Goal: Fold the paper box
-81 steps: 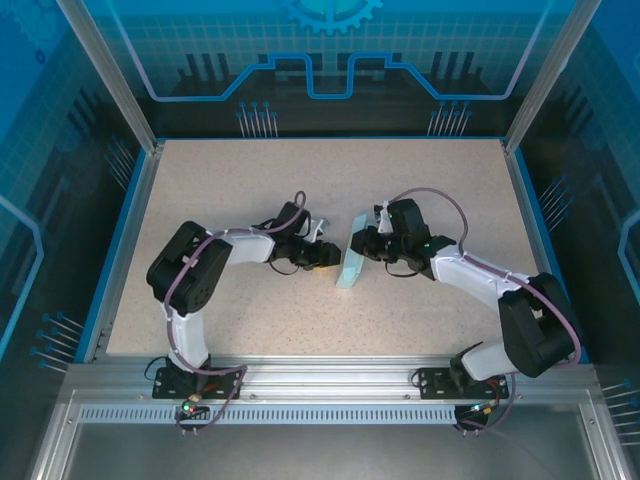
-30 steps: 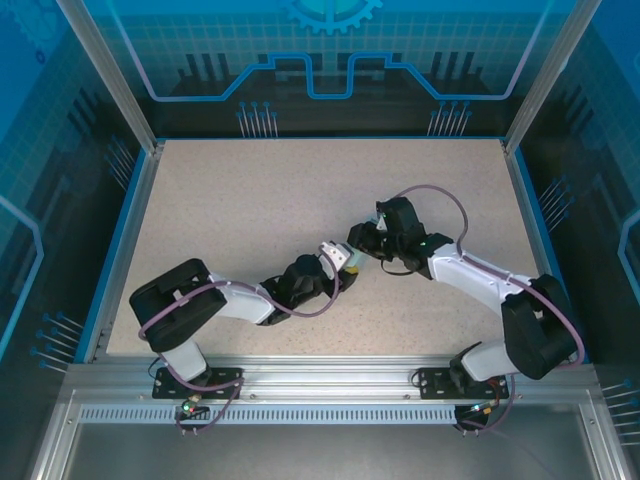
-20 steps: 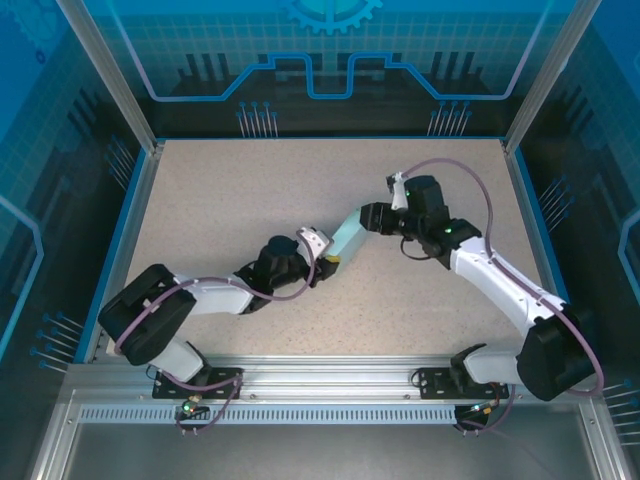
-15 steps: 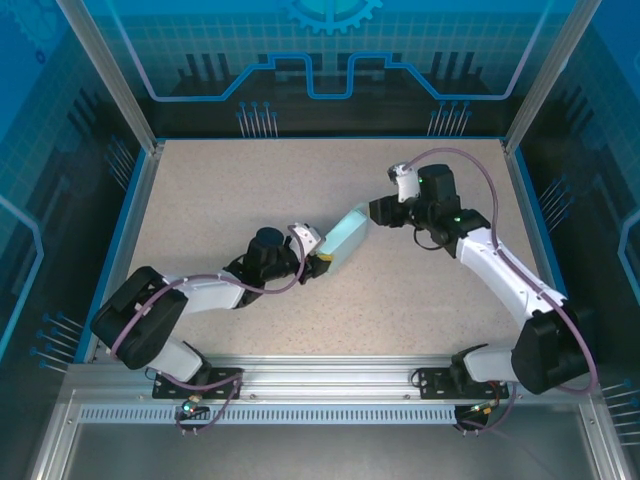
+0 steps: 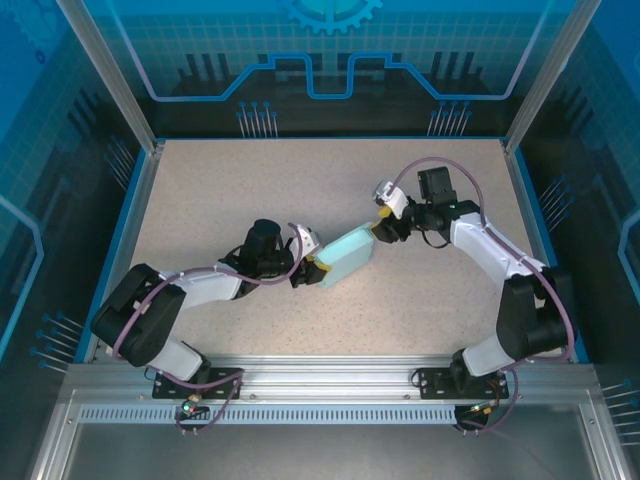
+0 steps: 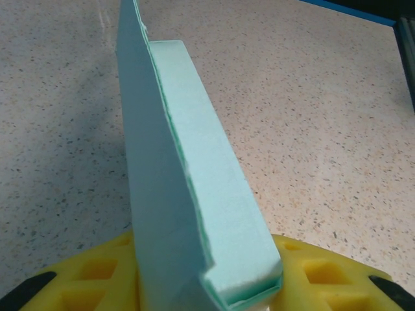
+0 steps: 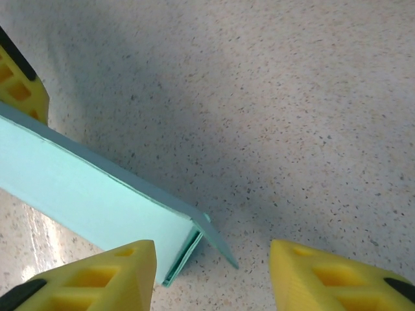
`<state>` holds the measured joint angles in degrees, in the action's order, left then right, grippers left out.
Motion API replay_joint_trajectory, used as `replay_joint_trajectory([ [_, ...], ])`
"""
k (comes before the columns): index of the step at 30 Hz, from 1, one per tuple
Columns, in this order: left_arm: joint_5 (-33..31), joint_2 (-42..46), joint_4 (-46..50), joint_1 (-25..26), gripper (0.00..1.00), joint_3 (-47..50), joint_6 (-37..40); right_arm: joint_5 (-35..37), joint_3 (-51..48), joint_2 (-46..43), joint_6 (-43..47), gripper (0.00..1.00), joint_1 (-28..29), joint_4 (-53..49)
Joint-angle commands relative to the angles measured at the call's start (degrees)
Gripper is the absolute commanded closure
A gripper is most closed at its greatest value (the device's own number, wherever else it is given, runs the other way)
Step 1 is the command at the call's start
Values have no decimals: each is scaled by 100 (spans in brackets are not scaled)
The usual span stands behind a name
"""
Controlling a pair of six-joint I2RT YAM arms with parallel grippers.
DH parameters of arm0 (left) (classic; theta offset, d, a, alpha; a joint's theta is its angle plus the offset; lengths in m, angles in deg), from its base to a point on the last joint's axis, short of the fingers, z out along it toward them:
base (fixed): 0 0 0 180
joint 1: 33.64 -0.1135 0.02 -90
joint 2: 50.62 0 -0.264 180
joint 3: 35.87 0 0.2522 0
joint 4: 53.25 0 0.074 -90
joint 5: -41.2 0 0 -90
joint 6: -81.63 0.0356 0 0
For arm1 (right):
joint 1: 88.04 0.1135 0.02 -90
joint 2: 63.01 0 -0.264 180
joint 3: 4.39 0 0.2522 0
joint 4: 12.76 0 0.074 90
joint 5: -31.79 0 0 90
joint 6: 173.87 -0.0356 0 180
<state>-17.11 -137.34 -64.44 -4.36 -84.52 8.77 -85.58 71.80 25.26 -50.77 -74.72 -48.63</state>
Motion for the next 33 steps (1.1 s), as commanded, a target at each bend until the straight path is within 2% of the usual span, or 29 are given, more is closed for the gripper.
replay_joint_trajectory([
  [1, 347, -42, 52, -53, 70, -158, 202, -218, 289, 259, 583, 54, -73, -237],
  [5, 330, -50, 43, -53, 70, -165, 184, -276, 535, 502, 694, 64, -41, -441],
  [11, 282, -56, 6, -56, 70, -167, 149, -115, 586, 621, 732, 85, 73, -589],
  [16, 89, -122, -56, -56, 70, -184, 109, 318, 545, 493, 429, 98, 314, -696],
  [23, -214, -272, -368, -51, 70, -155, -86, 1805, 476, 255, -1011, 100, 799, -727],
  [28, -325, -302, -442, -53, 70, -141, -104, 2214, 467, 173, -1912, 100, 1051, -820],
  [33, -352, -290, -493, -54, 70, -114, -122, 2555, 397, 164, -2208, 100, 1224, -773],
])
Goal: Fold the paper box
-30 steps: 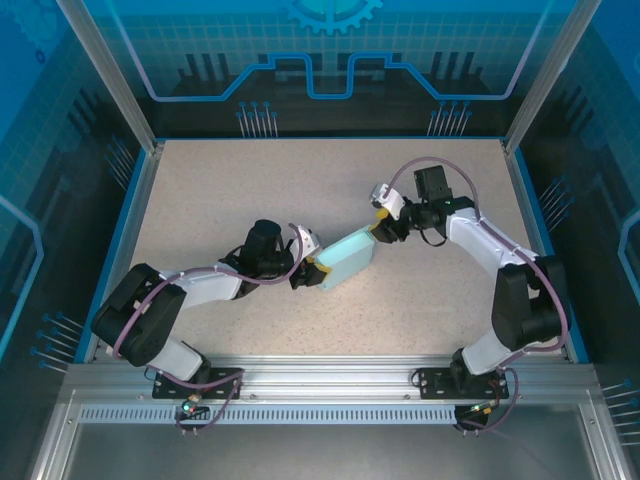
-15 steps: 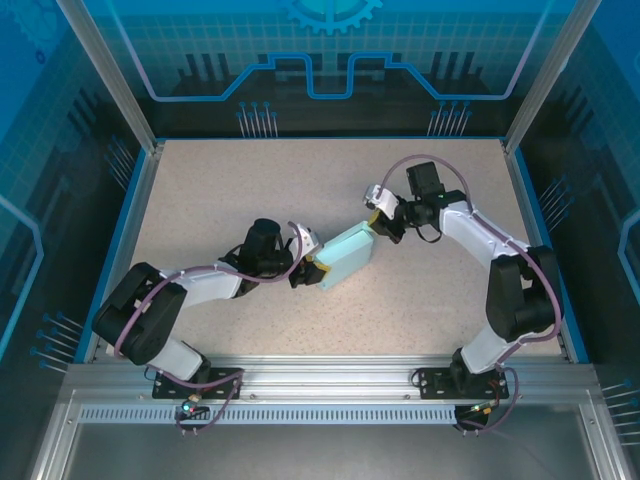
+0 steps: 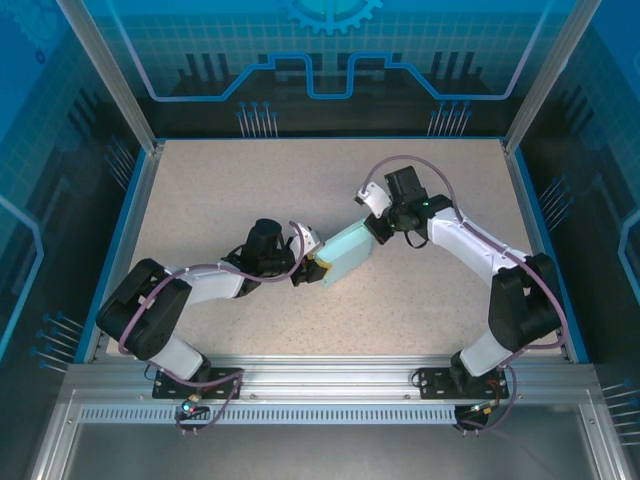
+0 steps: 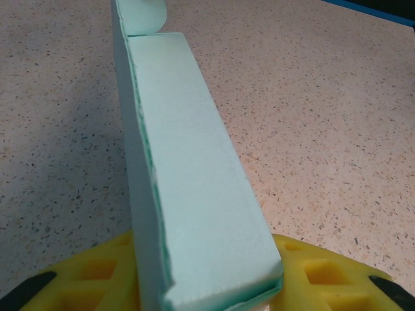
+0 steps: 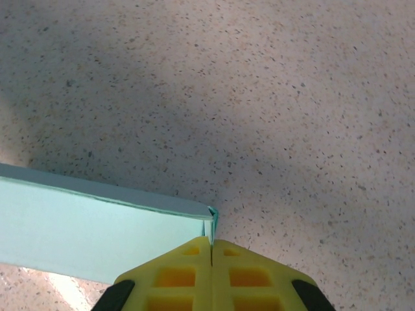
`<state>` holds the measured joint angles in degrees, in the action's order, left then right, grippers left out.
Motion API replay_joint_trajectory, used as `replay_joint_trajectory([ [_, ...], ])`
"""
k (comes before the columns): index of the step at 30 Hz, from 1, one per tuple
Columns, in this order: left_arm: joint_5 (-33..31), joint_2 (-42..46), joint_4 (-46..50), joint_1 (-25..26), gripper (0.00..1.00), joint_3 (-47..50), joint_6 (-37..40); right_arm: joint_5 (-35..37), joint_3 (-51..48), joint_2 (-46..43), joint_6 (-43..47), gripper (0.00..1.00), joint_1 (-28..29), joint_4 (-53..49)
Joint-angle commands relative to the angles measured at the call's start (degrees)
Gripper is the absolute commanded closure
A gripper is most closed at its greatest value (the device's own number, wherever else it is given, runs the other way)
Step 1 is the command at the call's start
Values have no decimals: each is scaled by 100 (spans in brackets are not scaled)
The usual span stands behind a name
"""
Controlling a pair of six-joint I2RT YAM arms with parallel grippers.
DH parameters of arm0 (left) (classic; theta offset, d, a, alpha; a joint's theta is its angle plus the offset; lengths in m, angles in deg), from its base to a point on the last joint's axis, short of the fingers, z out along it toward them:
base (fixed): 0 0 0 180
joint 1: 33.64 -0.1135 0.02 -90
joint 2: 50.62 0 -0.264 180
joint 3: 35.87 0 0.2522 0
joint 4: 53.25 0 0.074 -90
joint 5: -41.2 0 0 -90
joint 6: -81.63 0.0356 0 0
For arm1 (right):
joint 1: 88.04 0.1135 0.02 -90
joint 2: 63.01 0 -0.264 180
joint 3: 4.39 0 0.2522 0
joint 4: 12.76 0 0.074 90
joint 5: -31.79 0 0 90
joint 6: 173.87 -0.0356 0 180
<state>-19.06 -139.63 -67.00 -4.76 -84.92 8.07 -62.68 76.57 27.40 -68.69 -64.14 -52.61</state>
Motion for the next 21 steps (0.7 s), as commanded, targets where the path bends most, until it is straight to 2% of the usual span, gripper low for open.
replay_joint_trajectory([
  [1, -153, -63, -246, -13, 70, -67, -62, 332, -122, -58, -423, 100, 163, -333],
  [13, -214, -103, -374, -7, 69, -31, -97, 565, -813, -350, -538, 100, 224, 359],
  [21, -356, -196, -437, -14, 69, -48, -167, 831, -1085, -647, -1239, 100, 402, 560],
])
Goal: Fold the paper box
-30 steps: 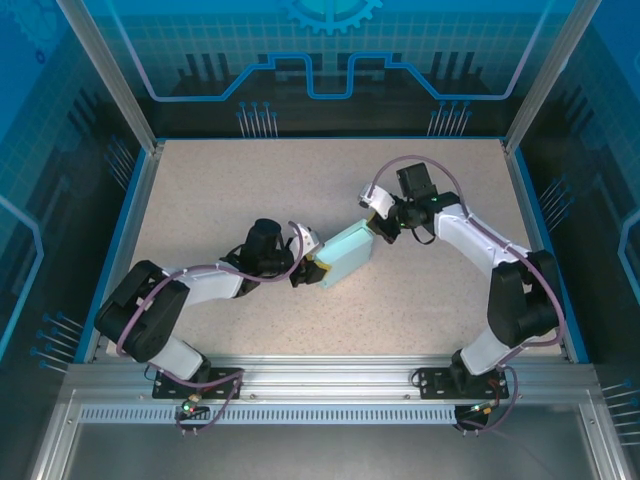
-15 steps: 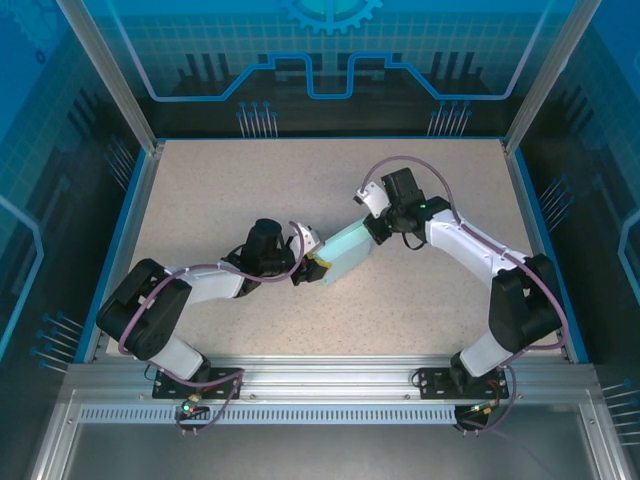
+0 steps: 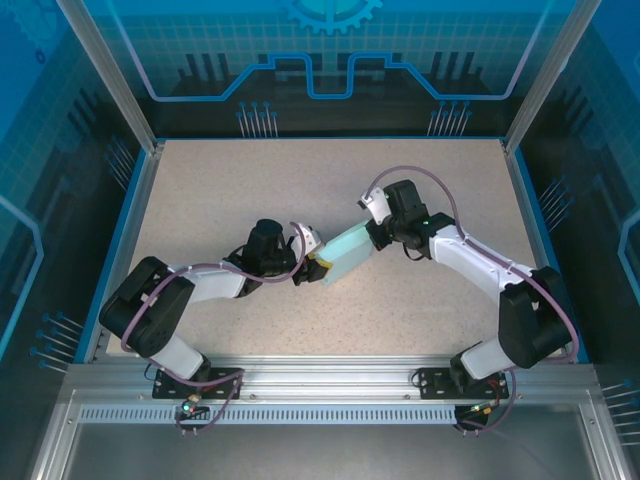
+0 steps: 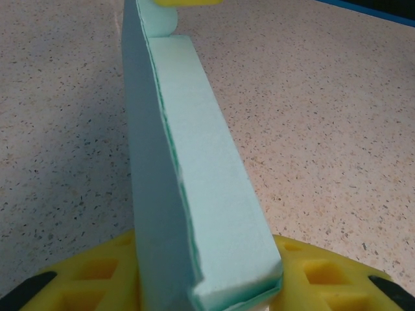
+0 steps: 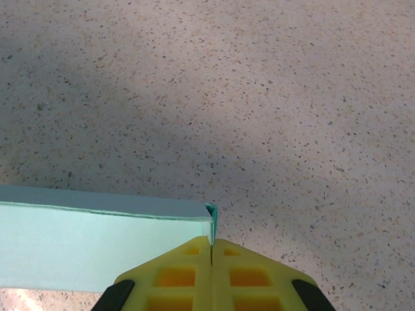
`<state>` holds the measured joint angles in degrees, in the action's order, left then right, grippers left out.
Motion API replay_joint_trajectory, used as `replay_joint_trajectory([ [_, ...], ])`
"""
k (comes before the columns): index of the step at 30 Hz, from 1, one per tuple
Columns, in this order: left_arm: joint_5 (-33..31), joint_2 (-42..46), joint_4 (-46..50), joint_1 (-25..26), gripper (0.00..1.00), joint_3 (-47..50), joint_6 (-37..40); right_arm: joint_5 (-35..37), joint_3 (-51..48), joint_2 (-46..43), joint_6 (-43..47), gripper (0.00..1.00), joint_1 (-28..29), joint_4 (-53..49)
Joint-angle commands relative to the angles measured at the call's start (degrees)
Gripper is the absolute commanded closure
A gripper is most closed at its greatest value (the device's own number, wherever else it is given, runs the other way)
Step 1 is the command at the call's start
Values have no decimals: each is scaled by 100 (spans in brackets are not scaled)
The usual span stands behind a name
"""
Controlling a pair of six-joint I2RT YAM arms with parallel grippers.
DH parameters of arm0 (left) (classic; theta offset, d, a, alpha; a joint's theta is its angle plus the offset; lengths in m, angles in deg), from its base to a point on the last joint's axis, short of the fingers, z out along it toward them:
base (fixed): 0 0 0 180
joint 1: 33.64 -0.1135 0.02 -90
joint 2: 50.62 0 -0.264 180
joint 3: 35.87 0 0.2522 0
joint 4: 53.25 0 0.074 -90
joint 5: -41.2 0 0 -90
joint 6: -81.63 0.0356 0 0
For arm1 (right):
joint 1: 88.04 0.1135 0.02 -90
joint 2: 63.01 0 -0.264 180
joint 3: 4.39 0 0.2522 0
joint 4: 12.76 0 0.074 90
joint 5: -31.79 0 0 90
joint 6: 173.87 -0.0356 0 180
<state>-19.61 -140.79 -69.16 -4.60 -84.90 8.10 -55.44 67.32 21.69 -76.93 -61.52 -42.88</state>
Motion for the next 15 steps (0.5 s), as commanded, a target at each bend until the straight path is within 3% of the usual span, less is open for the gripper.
replay_joint_trajectory([
  [1, -300, -75, -223, -30, 69, -51, -153, 139, -101, -77, -477, 100, 171, -497],
  [15, -285, -22, -210, -24, 69, -24, -120, 434, 449, 134, -655, 100, 305, -1244],
])
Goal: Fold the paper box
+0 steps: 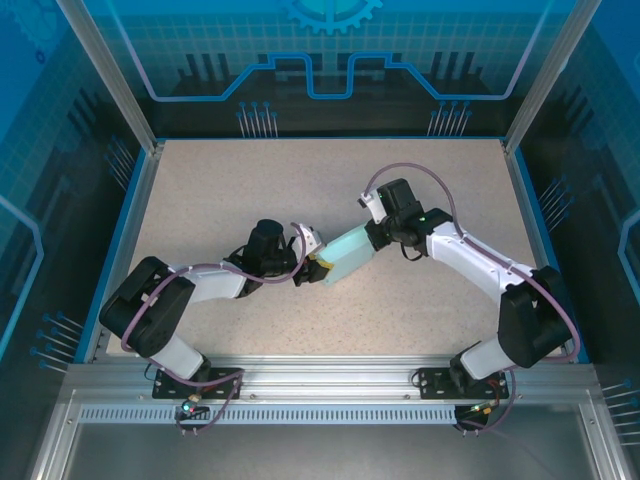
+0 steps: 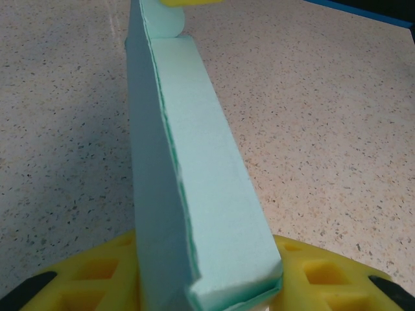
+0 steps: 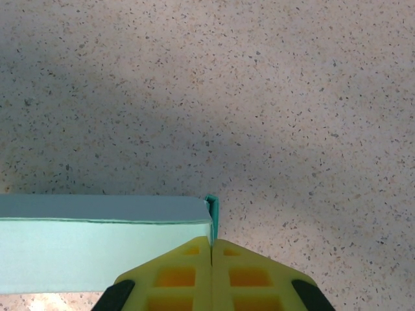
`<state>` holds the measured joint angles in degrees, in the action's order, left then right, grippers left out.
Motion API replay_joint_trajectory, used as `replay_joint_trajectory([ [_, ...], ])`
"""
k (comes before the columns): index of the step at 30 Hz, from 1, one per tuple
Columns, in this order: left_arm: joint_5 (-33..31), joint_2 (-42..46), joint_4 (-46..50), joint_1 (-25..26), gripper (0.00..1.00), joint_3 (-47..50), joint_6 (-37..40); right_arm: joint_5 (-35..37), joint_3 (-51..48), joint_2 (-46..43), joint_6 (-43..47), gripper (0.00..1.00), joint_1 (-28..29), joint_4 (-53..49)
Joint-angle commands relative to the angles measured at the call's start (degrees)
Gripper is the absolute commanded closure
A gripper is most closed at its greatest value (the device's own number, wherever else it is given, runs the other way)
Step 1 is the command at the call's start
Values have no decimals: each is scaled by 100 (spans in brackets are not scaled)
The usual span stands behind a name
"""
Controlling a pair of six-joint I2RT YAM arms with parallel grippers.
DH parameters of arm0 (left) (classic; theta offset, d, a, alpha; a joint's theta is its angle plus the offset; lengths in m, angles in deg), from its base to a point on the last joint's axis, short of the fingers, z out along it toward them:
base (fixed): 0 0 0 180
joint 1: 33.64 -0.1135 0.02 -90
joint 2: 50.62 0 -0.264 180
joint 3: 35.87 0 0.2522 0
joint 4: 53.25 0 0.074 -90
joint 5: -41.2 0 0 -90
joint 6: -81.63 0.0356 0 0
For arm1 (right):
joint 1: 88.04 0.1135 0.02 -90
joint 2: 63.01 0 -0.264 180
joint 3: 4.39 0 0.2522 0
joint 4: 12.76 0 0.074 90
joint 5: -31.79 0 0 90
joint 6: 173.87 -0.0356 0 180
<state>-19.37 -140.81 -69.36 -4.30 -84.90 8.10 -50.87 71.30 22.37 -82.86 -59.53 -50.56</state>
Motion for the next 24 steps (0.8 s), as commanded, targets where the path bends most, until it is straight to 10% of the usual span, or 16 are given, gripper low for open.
replay_joint_trajectory([
  [1, -314, -29, -197, -58, 69, -24, -123, 39, -5, 66, -48, 100, 103, -447],
  [17, -448, -238, -277, -59, 60, -130, -206, 186, -955, -544, -84, 100, 81, 579],
  [24, -585, -32, -168, -60, 35, -156, -623, 904, -912, -637, -742, 100, 406, 534],
])
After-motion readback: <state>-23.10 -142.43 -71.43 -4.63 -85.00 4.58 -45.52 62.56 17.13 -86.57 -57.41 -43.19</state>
